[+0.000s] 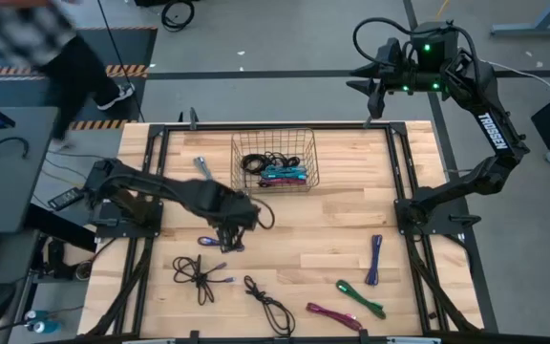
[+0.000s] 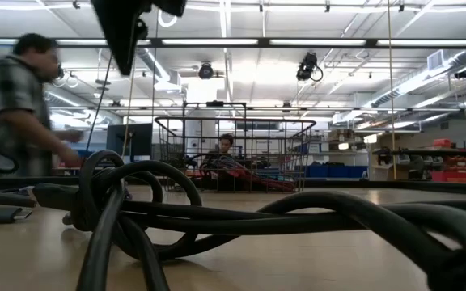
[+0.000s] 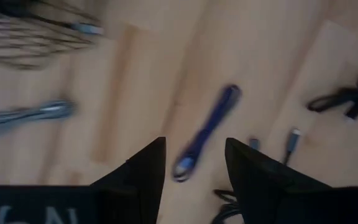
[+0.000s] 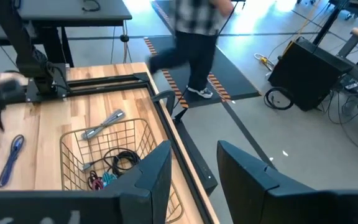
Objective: Pick and place USB-C Cables
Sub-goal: Put the violet charger cable into the wire basket
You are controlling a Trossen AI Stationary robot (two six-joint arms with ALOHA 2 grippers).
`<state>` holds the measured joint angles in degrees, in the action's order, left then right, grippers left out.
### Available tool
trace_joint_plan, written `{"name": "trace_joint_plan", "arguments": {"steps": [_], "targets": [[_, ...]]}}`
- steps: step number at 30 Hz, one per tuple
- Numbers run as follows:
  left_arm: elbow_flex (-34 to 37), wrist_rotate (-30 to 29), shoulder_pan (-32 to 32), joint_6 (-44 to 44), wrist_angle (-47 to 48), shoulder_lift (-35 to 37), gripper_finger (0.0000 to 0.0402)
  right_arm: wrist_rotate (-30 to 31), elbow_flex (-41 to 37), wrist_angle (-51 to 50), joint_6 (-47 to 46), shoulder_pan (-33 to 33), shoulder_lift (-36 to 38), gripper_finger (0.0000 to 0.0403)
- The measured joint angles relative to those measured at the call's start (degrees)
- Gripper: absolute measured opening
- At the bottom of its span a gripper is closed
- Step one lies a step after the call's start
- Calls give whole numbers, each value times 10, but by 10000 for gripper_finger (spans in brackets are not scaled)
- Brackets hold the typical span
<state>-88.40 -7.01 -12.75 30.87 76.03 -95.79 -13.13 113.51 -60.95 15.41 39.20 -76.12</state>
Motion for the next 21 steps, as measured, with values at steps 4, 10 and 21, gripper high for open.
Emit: {"name": "trace_joint_plan", "arguments": {"steps": [4,10,21], "targets": [[70,41,-19,0,-64,0,172,0,0,0,-17,0,0,135],[160,89,-38,11,-84,0,172,0,0,0,-27,0,0,135],[256,104,-44,-27,-271,0,171,0,0,0,-54,0,0,135]]}}
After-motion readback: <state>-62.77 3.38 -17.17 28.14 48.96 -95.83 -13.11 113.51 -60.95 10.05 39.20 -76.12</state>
